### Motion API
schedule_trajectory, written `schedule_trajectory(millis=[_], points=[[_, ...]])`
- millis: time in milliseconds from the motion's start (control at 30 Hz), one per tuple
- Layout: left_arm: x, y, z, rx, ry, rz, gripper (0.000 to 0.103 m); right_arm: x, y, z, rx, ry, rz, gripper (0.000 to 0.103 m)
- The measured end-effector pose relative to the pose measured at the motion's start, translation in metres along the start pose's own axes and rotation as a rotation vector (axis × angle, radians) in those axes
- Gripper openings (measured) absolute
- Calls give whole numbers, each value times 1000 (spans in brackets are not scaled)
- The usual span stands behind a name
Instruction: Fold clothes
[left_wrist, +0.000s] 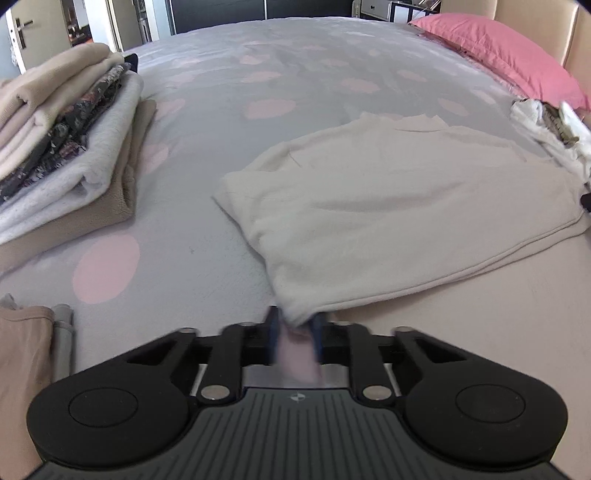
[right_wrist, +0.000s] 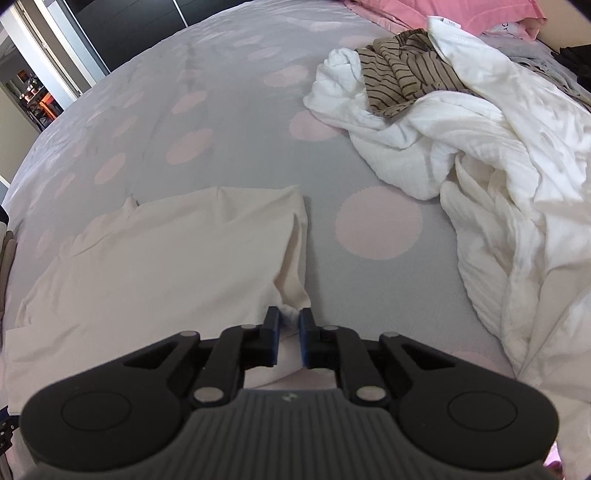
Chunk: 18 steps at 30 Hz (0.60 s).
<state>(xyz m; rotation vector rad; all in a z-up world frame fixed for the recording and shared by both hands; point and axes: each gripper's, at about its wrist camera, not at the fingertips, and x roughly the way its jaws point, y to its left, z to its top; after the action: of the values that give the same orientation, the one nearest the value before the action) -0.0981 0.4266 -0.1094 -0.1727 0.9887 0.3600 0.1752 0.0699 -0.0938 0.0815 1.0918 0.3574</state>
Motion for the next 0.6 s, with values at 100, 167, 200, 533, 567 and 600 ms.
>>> schedule_trajectory(millis=[100,167,200,533,567,600], points=[[-4,6,3,-23,33,11,5,-1,0,1,-12,-9,-32,10],[-3,13,3,-41,69,30,5,0,0,2,-29,-3,-48,10],[1,15,2,-33,80,47,5,2,0,1,-34,3,-54,10],[-9,1,0,41,95,111,17,-12,2,-3,-84,1,-57,20],[-15,0,-3,44,91,116,20,-17,2,-5,-93,-4,-49,30],[-19,-1,-5,45,89,119,22,-22,2,-7,-104,-9,-33,39]])
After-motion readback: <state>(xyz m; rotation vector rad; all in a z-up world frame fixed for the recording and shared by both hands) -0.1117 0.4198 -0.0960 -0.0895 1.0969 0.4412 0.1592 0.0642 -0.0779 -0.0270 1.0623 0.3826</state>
